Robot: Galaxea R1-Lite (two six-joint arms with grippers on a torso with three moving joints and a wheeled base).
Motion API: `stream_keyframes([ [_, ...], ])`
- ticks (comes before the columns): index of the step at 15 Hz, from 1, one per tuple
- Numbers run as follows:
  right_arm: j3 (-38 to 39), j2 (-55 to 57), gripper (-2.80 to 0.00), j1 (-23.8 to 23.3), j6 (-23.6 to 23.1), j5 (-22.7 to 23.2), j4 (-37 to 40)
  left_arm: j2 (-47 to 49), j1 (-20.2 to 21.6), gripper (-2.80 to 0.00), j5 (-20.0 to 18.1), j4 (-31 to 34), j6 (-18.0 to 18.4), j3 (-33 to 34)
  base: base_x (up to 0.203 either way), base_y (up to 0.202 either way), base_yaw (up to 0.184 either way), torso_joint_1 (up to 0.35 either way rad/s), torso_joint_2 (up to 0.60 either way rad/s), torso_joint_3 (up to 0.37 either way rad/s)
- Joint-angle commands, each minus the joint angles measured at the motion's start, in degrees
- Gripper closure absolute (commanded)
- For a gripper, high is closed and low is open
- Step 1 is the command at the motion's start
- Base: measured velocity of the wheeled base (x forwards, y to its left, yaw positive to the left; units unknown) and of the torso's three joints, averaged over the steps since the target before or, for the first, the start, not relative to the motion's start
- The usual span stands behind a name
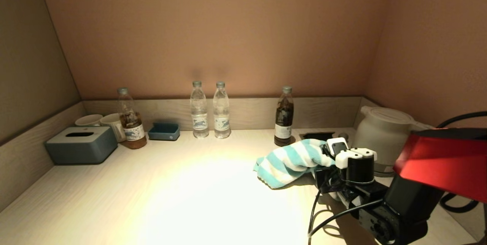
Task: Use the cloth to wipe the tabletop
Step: Sweep the stains on the table, then place the tablecloth
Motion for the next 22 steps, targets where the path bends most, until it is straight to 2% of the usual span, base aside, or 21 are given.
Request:
stream_keyframes([
  [1, 1.3, -6.7, 0.0, -1.4, 0.1, -0.7, -0.4, 0.0, 0.0, 0.0, 0.0, 0.0, 0.0, 0.0, 0.0, 0.0, 0.0, 0.0, 0.0, 0.0],
  [4, 2.3, -13.1, 0.0, -5.4, 0.2, -1.1, -0.1, 0.0, 0.0, 0.0, 0.0, 0.0, 0.0, 0.0, 0.0, 0.0, 0.0, 0.0, 0.0, 0.0],
  [8, 3.0, -14.1, 0.0, -6.3, 0.3, -1.2, 0.0, 0.0, 0.0, 0.0, 0.0, 0.0, 0.0, 0.0, 0.0, 0.0, 0.0, 0.0, 0.0, 0.0],
  [11, 6.6, -23.5, 0.0, -11.0, 0.6, -1.5, 0.0, 0.0, 0.0, 0.0, 0.0, 0.0, 0.0, 0.0, 0.0, 0.0, 0.0, 0.0, 0.0, 0.0],
  [14, 9.3, -27.3, 0.0, -15.2, 0.7, -1.6, -0.1, 0.0, 0.0, 0.0, 0.0, 0.0, 0.0, 0.0, 0.0, 0.0, 0.0, 0.0, 0.0, 0.0],
  [22, 14.4, -32.3, 0.0, -16.9, 1.5, -1.6, 0.2, 0.0, 0.0, 0.0, 0.0, 0.0, 0.0, 0.0, 0.0, 0.0, 0.0, 0.0, 0.0, 0.0],
])
